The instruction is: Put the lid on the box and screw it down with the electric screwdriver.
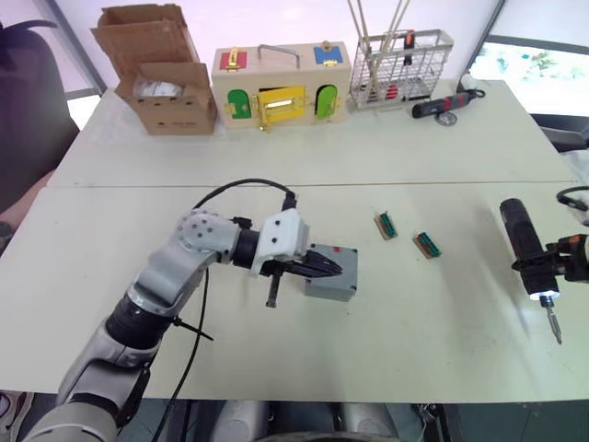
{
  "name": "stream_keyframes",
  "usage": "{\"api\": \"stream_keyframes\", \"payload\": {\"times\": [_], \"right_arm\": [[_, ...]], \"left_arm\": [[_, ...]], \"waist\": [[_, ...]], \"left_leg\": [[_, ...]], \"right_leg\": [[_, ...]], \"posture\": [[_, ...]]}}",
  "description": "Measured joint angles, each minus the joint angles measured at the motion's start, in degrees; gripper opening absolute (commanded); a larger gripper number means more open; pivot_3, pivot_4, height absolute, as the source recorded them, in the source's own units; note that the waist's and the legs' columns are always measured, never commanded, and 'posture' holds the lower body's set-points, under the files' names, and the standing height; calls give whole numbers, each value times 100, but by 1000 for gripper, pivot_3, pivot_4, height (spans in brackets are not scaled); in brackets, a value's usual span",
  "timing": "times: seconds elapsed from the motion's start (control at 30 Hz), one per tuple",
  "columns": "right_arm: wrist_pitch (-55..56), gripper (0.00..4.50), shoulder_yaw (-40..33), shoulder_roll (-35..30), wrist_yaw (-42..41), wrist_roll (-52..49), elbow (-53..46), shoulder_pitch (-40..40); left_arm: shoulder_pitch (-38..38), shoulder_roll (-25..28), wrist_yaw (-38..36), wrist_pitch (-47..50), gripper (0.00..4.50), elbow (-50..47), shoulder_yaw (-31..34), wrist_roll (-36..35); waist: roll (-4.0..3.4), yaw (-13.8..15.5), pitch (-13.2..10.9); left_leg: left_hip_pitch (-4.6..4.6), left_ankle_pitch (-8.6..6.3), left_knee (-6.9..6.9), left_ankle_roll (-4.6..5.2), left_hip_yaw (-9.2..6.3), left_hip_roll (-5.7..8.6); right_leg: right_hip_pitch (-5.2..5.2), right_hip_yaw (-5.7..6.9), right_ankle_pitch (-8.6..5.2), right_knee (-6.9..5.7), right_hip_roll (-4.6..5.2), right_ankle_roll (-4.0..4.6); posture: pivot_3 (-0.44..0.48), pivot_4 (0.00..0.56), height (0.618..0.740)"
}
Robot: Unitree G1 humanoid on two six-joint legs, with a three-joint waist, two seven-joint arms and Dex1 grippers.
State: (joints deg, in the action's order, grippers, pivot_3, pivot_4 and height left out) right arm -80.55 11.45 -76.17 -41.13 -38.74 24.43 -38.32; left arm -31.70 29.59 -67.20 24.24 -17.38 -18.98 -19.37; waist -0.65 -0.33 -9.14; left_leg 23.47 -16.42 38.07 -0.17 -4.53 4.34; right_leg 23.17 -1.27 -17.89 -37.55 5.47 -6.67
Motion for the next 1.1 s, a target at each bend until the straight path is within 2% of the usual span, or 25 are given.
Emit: {"api": "stream_keyframes", "payload": {"times": [0.17, 0.37, 0.43, 0.6, 0.67, 0.83, 1.0, 1.1], "right_arm": [[132, 1885, 182, 301, -328, 547, 310, -143], [346, 1885, 275, 332, -691, 1004, 346, -78], [391, 2789, 274, 356, -750, 1111, 348, -36], [587, 4154, 144, 358, -962, 1274, 215, 133], [614, 4482, 103, 352, -1043, 1297, 71, 213], [702, 4482, -109, 362, -1022, 1425, -96, 309], [1366, 4482, -523, 360, -835, 1698, -275, 322], [1761, 4482, -1196, 305, -892, 1652, -895, 423]], "left_arm": [[67, 49, 195, 170, 0, -117, 17, -35], [114, 193, 247, 185, 0, -179, 20, -67], [113, 193, 245, 183, 0, -178, 20, -67], [60, 197, 217, 170, 0, -145, 18, -67], [12, 194, 210, 150, 0, -90, 18, -61], [-94, 178, 232, 128, 0, 71, 27, -59], [-112, 201, 259, 149, 0, 173, 164, -118], [-84, 213, 501, 192, 0, 276, 464, -175]], "waist": [[1, 62, 0], [-2, 108, 0], [-1, 106, 0], [-1, 104, 0], [0, 102, 0], [0, 103, 0], [0, 99, 0], [-3, 99, 1]], "left_leg": [[1, 2, 4, -3, 1, 2], [1, 4, 5, -7, 0, 2], [1, 4, 5, -7, 0, 2], [1, 4, 7, -8, 0, 2], [0, 4, 9, -8, 0, 2], [0, 4, 12, -8, 0, 2], [0, 5, 12, -8, 3, 2], [0, 6, 10, -11, 4, 2]], "right_leg": [[0, 0, 0, 0, 0, 0], [0, 0, 0, -2, 0, 0], [0, 0, 0, -2, -1, 0], [-1, 1, 0, -3, -1, 0], [-1, 0, 0, -6, -2, 0], [0, 0, 0, -12, -2, 0], [8, -1, 0, -23, -2, 0], [19, -2, 0, -36, -2, -1]], "posture": [[0, 150, 740], [0, 150, 740], [0, 150, 740], [0, 150, 740], [0, 150, 740], [0, 150, 740], [0, 150, 740], [0, 150, 740]]}}
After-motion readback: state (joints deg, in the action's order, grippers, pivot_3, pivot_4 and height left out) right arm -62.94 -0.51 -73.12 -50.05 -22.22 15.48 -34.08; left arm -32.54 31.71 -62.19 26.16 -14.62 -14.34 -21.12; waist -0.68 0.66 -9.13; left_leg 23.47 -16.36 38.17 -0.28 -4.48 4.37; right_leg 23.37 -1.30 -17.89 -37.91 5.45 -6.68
